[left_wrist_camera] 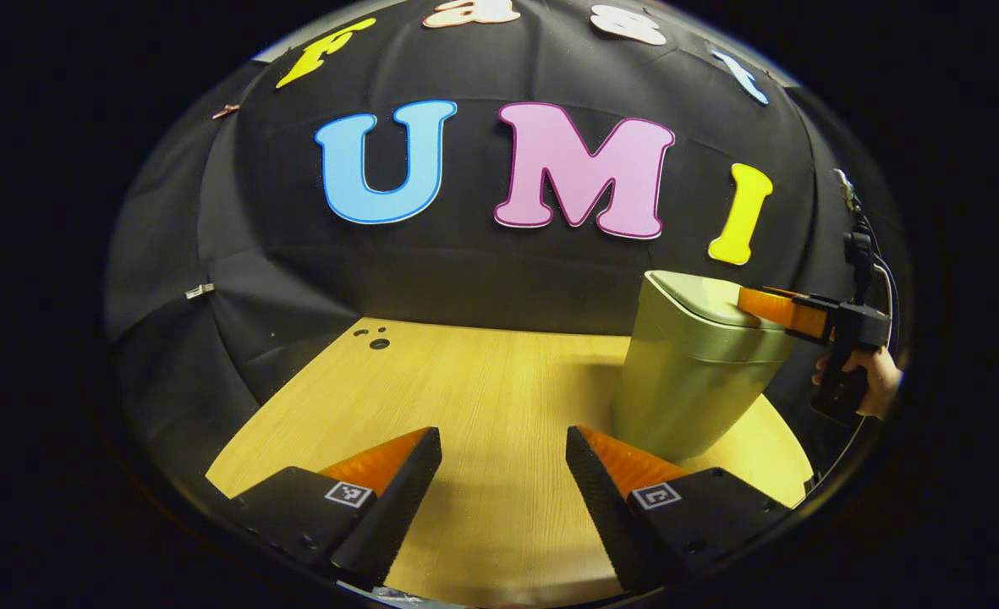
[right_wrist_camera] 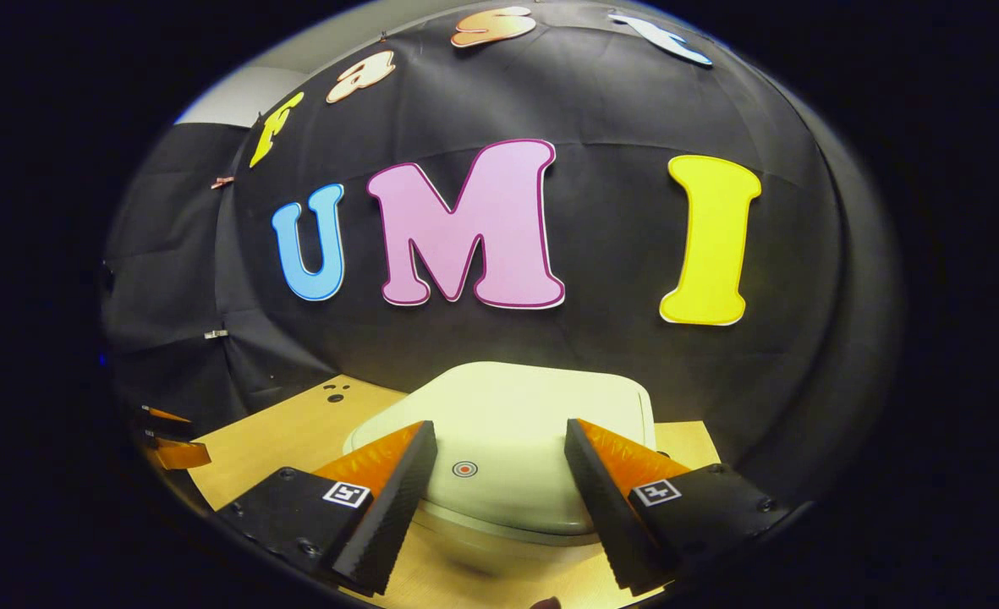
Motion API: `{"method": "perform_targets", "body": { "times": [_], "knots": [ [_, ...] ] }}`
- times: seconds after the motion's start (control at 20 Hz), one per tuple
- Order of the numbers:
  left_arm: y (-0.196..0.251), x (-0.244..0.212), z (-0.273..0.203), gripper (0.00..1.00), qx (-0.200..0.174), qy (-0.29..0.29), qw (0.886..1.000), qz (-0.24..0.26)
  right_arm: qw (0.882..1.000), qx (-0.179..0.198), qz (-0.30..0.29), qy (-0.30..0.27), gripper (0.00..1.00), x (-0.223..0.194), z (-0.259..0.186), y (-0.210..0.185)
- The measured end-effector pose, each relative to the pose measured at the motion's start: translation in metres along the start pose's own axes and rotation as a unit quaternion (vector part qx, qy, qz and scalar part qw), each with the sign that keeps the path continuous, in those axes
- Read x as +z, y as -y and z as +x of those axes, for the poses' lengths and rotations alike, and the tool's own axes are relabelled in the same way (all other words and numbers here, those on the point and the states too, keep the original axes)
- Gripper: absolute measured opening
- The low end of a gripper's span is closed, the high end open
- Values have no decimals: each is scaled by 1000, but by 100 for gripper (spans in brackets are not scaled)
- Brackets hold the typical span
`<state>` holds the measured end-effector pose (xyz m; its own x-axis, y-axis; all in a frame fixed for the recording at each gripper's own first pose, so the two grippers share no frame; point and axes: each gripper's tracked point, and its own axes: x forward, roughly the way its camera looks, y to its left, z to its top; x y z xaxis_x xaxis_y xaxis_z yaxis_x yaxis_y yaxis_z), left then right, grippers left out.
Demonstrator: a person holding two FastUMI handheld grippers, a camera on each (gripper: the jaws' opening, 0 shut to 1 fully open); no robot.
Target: Press the lid of the desktop garbage bin to open it, pick up the crumpled paper on the desktop and throw it into the bin, then pick up the pop can on the desktop and drop it into the bin, and finally close the garbage bin lid.
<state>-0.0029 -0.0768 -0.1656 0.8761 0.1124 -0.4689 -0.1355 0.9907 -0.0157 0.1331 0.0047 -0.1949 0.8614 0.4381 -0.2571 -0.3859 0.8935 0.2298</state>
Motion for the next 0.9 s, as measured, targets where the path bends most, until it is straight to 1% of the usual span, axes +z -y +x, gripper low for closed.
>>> {"method": "perform_targets", "body": {
  "times": [0.15, 0.25, 0.4, 0.6, 0.65, 0.8, 0.9],
  "knots": [
    [1, -1, 1, 95, 3, 0, 1000, -2, 1000, -1, 15, 12, 97, -4, -1, 1],
    [0, 1, 2, 95, 4, 0, 1000, -2, 1000, 4, 7, 21, 97, -6, -2, 1],
    [3, 3, 2, 95, 4, 3, 1000, 1, 1000, 3, -6, 15, 98, -11, 1, 1],
    [6, 5, -2, 96, 1, 8, 1000, 5, 999, 6, 2, 39, 97, 2, 0, 0],
    [5, 4, -2, 96, 1, 9, 1000, 6, 999, 7, 0, 38, 96, 1, -3, 0],
    [3, 5, -5, 96, 2, 10, 1000, 1, 999, 12, -17, 42, 96, 5, -10, -5],
    [2, 3, -7, 96, 1, 10, 1000, 0, 998, 17, -24, 54, 96, 13, -16, -9]
  ]
}}
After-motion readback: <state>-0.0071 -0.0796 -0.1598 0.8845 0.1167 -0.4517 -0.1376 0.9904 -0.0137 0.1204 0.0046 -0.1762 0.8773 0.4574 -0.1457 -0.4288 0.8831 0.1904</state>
